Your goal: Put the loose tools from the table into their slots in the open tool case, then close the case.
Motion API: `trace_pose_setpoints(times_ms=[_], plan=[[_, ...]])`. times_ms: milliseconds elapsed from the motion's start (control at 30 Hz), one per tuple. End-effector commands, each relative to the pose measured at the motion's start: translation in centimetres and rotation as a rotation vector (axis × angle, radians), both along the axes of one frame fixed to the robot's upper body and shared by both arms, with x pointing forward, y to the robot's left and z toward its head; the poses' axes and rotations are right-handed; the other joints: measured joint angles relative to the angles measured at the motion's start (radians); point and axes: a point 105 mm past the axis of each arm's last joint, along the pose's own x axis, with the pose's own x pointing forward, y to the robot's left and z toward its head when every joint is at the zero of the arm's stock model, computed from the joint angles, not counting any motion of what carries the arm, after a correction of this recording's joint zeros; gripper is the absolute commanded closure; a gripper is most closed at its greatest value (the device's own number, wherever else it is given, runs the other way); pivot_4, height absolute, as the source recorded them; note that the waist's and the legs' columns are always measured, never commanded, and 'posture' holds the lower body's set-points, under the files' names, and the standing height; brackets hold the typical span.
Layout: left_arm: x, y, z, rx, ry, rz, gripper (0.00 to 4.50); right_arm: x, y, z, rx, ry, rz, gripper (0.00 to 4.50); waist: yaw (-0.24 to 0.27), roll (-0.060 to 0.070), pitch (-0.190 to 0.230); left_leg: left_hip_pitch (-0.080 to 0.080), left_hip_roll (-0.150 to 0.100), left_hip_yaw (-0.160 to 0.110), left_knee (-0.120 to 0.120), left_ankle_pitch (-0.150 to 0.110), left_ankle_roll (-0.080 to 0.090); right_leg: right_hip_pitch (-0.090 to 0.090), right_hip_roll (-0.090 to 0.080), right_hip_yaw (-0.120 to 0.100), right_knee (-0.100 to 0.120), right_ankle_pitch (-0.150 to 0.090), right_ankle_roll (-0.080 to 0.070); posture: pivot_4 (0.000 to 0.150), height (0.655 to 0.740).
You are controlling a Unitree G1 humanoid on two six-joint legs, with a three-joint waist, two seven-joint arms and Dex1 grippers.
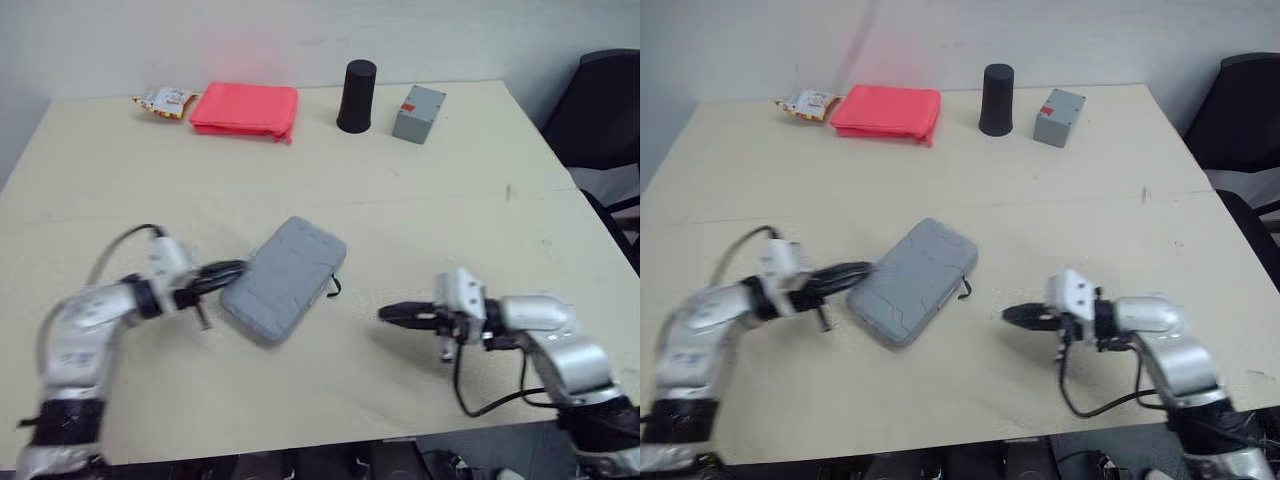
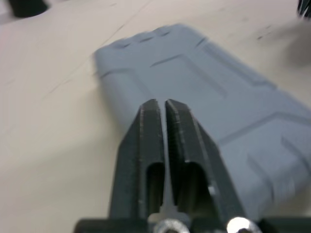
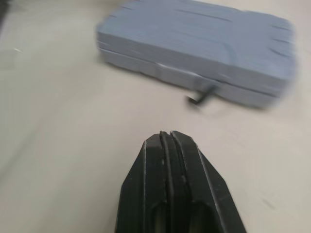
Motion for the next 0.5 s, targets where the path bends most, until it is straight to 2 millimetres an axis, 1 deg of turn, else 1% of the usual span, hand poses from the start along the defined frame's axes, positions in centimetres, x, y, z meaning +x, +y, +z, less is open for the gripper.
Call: trace_pose_setpoints(times_ms=[33,100,167,200,267,333,400,467,500], plan=[[-2.4,3.8,0.1,0.054,0.011,0.183,2.37,1.4,-3.0,1.5,-0.033,-0.119,-0.054,2.5,0.0,0.0,0.002,0.0,0.0,0.0,0.0,-0.001,0.001,0.0,0.0,0.0,-0.002,0.0,0.001,0.15,0.74],[-3.6,6.0,-0.4,0.108,0.031,0.299,1.5,2.4,-4.5,1.7,-0.077,-0.179,-0.102,1.52,0.0,0.0,0.004,0.0,0.0,0.0,0.0,-0.001,0.001,0.0,-0.001,0.001,-0.006,0.001,0.001,0.15,0.74],[-4.8,8.0,-0.4,0.119,0.018,0.428,0.61,3.5,-6.0,2.1,-0.094,-0.237,-0.148,0.53,0.001,-0.002,0.007,0.0,0.0,0.001,0.0,-0.002,0.0,0.0,0.0,0.001,-0.007,0.001,0.001,0.15,0.74],[-5.3,8.6,-0.5,0.121,0.02,0.465,0.15,3.9,-6.5,2.3,-0.099,-0.257,-0.161,0.05,0.001,-0.002,0.007,0.0,0.0,0.001,-0.001,-0.002,0.0,-0.001,0.0,0.0,-0.007,0.001,0.001,0.15,0.74],[-6.2,9.8,-0.9,0.108,0.045,0.521,0.06,4.4,-7.3,2.3,-0.128,-0.283,-0.163,0.01,0.003,-0.002,0.007,0.0,0.0,0.001,-0.001,-0.002,-0.001,-0.001,0.0,0.0,-0.006,0.001,0.001,0.15,0.74],[-6.5,11.2,-1.7,0.131,0.083,0.609,0.06,5.0,-7.7,2.5,-0.121,-0.287,-0.18,0.01,0.002,-0.001,0.008,0.0,0.0,0.001,-0.001,-0.002,-0.001,-0.001,0.0,0.0,-0.006,0.001,0.001,0.15,0.74],[-6.3,10.9,-1.5,0.116,0.052,0.604,0.06,5.3,-7.6,2.4,-0.12,-0.286,-0.172,0.01,0.001,-0.001,0.008,0.0,0.0,0.001,-0.001,-0.002,-0.001,-0.001,-0.001,0.001,-0.006,0.001,0.001,0.15,0.74],[-6.0,10.0,-1.1,0.089,0.026,0.577,0.06,5.5,-7.3,2.1,-0.122,-0.287,-0.161,0.01,-0.001,-0.001,0.008,0.0,0.0,0.001,0.0,-0.002,-0.001,-0.001,-0.001,0.001,-0.005,0.001,0.001,0.15,0.74],[-5.9,9.6,-1.1,0.101,0.022,0.56,0.06,5.6,-7.2,2.0,-0.118,-0.287,-0.158,0.01,-0.001,-0.001,0.008,0.0,0.0,0.001,-0.001,-0.003,-0.001,-0.001,0.0,0.001,-0.005,0.001,0.001,0.15,0.74]])
